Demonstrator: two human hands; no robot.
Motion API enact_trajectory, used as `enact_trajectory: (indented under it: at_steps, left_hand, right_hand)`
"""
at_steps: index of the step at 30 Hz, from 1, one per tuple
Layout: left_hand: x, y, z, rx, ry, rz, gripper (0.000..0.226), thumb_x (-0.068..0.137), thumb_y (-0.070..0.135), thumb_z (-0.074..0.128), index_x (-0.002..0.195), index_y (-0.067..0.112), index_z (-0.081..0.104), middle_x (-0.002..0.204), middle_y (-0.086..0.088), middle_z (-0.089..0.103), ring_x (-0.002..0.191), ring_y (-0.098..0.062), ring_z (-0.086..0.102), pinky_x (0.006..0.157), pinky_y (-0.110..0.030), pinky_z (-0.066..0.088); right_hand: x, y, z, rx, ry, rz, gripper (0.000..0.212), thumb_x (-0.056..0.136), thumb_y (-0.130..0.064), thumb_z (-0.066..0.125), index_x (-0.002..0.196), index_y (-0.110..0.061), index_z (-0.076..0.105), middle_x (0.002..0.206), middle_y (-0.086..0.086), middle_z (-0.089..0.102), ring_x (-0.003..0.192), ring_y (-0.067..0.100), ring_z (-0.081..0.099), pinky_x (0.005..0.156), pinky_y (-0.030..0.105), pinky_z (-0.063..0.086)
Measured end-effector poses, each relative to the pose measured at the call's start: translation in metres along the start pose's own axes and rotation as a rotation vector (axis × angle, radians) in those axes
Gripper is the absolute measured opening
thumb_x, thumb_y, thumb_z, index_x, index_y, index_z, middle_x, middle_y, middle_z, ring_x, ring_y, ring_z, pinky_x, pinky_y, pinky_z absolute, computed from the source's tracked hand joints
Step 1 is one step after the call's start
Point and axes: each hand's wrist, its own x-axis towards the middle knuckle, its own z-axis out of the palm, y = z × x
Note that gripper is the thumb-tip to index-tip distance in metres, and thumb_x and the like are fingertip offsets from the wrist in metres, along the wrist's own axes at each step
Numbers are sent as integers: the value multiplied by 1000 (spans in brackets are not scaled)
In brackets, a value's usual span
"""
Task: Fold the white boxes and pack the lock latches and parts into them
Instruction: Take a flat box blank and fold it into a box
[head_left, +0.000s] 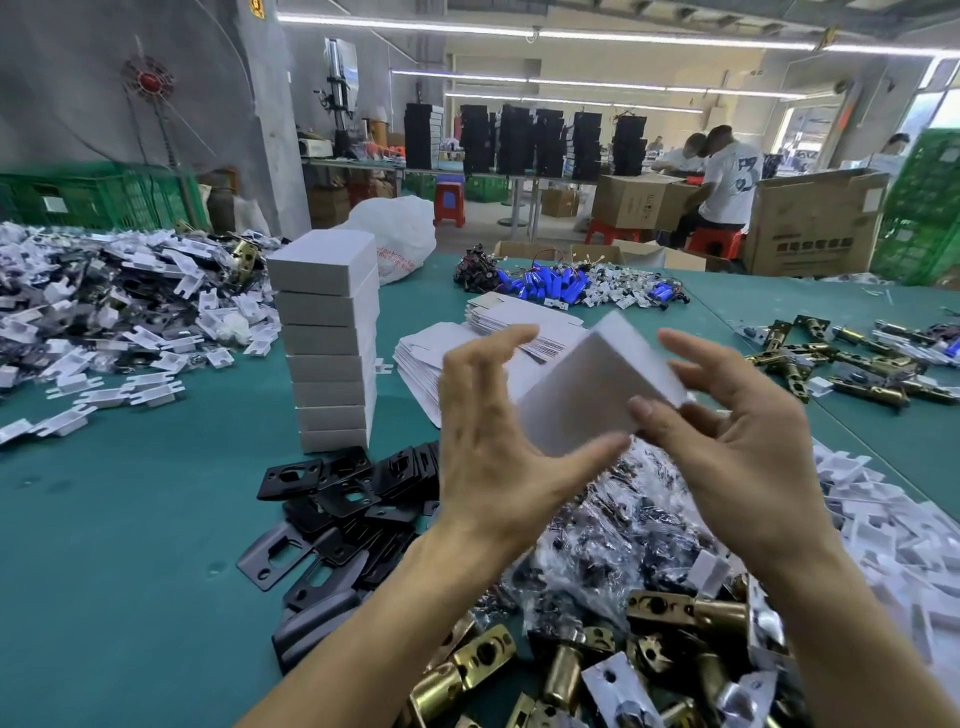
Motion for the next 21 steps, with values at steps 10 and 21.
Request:
enact_trajectory:
  at_steps: [10,21]
  left_hand:
    - [18,0,-17,-1325,-563,-1049,101,70,82,52,140,10,53,125,-19,57,104,-34,59,83,-49,59]
    - [15,-5,-10,-1412,-387,-943,50,76,51,67,105,11,70,91,-8,71,80,-23,69,75,-41,61]
  right_hand:
    - [-9,0,22,-18,-278,-176,60,73,18,73,105,-32,66,116,-4,60,115,12,59,88,28,57]
    - [-11,-2,26,-110,-340,-38,35,86,-55,61,119,-46,65,123,-22,64,116,0,61,97,37,53]
